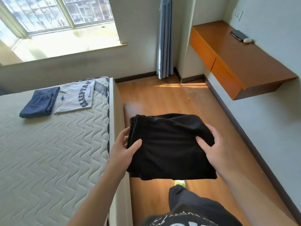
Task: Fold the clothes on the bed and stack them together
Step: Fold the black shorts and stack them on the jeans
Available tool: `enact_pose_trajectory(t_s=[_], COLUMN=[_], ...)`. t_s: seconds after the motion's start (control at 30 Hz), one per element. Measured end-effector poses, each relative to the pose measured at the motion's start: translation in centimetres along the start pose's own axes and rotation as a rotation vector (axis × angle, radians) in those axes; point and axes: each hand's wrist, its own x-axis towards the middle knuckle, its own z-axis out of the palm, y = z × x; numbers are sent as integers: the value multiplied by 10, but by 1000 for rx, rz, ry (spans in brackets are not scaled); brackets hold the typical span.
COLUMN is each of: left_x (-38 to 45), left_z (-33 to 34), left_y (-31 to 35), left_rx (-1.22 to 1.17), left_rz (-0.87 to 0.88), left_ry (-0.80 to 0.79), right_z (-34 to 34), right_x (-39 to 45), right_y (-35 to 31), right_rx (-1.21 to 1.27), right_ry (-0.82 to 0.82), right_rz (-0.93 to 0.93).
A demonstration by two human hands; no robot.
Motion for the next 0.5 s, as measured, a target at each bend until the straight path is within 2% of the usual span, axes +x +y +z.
enact_pose_trajectory(t_s=[0.23,0.5], left_x=[97,188], left_z=[39,29], left_y=[46,62], left_rx=[-46,-69], left_rz=[-16,-59], left_ry=[72,215], right_z=[-10,40], right_x=[132,251], right_y=[-24,-61], right_rx=[-4,-57], right_ry=[-117,-251], right_rz=[0,-31])
